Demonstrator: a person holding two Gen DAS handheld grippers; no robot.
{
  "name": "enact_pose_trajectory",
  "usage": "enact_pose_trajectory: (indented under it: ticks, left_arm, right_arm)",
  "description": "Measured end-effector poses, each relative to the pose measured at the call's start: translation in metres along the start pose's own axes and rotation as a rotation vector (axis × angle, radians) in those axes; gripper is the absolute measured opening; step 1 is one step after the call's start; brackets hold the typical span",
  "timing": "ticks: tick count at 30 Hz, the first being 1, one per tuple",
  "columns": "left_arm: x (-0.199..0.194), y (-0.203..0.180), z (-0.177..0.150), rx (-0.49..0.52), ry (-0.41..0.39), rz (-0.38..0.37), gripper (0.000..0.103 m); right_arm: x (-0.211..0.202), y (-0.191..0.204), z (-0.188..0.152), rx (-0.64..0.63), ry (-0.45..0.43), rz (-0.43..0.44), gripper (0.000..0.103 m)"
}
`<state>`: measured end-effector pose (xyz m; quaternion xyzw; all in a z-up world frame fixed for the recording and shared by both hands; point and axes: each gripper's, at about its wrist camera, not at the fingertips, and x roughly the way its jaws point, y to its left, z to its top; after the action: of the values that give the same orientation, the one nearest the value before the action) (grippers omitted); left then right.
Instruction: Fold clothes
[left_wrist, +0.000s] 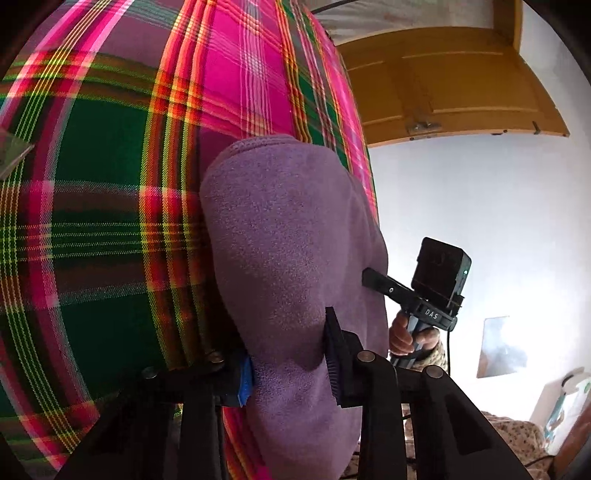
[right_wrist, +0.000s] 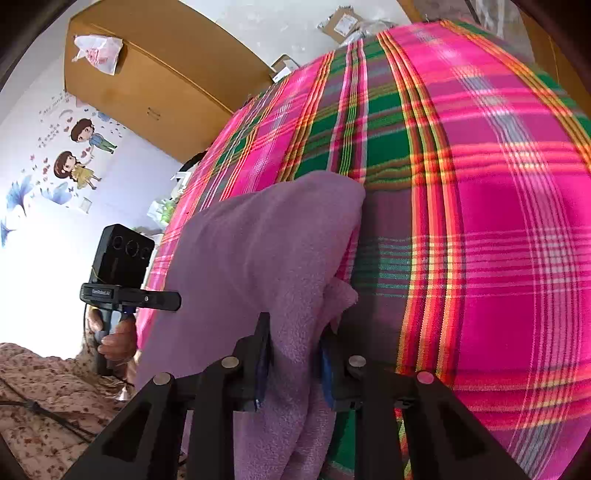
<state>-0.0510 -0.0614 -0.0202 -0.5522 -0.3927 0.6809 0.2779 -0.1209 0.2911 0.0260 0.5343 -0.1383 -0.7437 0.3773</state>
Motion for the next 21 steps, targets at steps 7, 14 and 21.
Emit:
enact_pose_trajectory:
  ticks: [7,14,21]
  left_arm:
    - [0.005,-0.009,0.007,0.031,-0.014,0.017,0.033]
    - [-0.001,-0.018,0.018,0.052,-0.048,0.016,0.032]
    - [-0.025,-0.022,0.041,0.06,-0.133,0.044,0.032]
  right_arm:
    - [-0.013,0.009,-0.005,0.013,-0.043,-0.009,0.021]
    - [-0.02,0.027,-0.004,0.014,-0.076,0.019,0.021]
    - [-0.006,0.044,0.016,-0.006,-0.09,0.063,0.02]
